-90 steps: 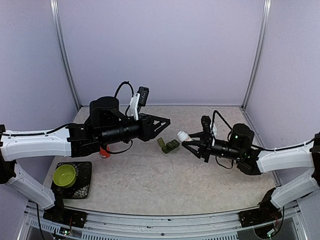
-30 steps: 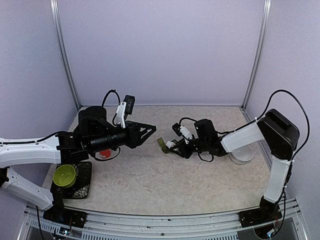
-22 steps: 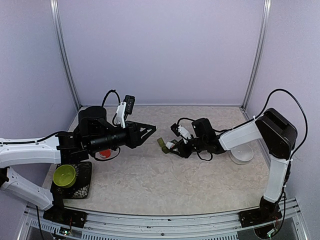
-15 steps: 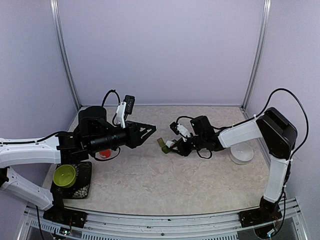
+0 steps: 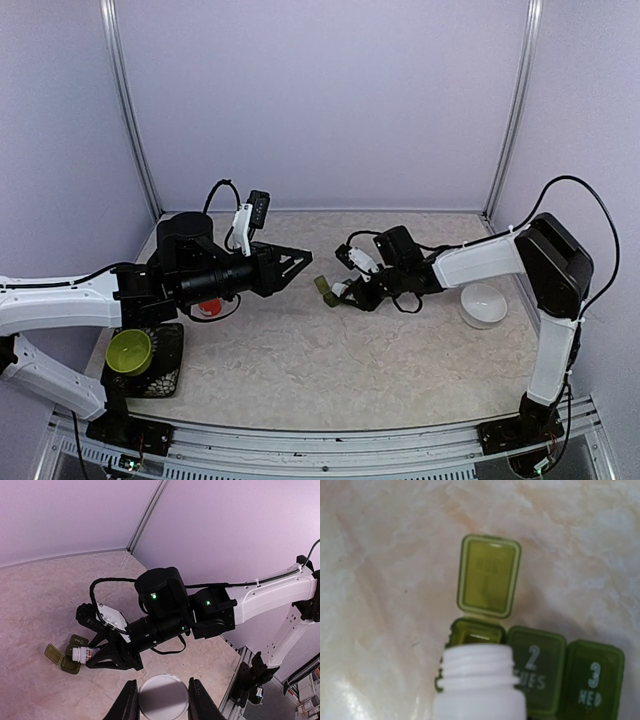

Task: Sort the pills into containers
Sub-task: Pour the pill into the compartment of the pill container, then close the lid of the pill bottle.

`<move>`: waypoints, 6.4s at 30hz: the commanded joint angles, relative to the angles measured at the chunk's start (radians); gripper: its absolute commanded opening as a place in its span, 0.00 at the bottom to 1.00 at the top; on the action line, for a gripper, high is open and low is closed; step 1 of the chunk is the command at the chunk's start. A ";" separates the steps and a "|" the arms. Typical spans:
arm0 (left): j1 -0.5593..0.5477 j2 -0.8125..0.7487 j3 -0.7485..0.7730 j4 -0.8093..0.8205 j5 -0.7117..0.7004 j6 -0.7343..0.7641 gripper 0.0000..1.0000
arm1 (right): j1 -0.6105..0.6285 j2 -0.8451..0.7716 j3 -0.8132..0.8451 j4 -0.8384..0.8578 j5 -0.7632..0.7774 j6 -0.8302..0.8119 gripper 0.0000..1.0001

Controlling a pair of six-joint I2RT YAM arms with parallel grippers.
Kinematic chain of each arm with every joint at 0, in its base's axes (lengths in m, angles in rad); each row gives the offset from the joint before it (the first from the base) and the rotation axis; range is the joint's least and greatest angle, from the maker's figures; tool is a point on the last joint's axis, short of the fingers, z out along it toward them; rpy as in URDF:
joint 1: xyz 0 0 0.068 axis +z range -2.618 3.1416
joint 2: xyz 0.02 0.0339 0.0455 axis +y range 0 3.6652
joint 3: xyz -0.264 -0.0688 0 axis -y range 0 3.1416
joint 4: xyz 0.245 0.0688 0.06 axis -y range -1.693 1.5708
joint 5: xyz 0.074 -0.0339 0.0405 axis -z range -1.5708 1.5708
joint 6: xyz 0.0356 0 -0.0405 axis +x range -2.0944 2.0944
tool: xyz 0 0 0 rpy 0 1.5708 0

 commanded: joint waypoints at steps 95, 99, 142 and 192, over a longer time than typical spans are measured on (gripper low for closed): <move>0.001 -0.062 -0.042 0.027 -0.012 -0.001 0.21 | 0.097 0.213 0.579 -0.803 0.208 -0.083 0.07; 0.003 -0.057 -0.038 0.026 -0.012 -0.001 0.21 | 0.097 0.220 0.595 -0.816 0.208 -0.083 0.07; 0.000 -0.043 -0.047 0.041 -0.006 -0.012 0.21 | 0.097 0.079 0.392 -0.547 0.272 -0.079 0.06; -0.009 -0.021 0.018 -0.006 -0.008 0.000 0.20 | 0.097 -0.289 -0.412 0.676 0.107 0.000 0.04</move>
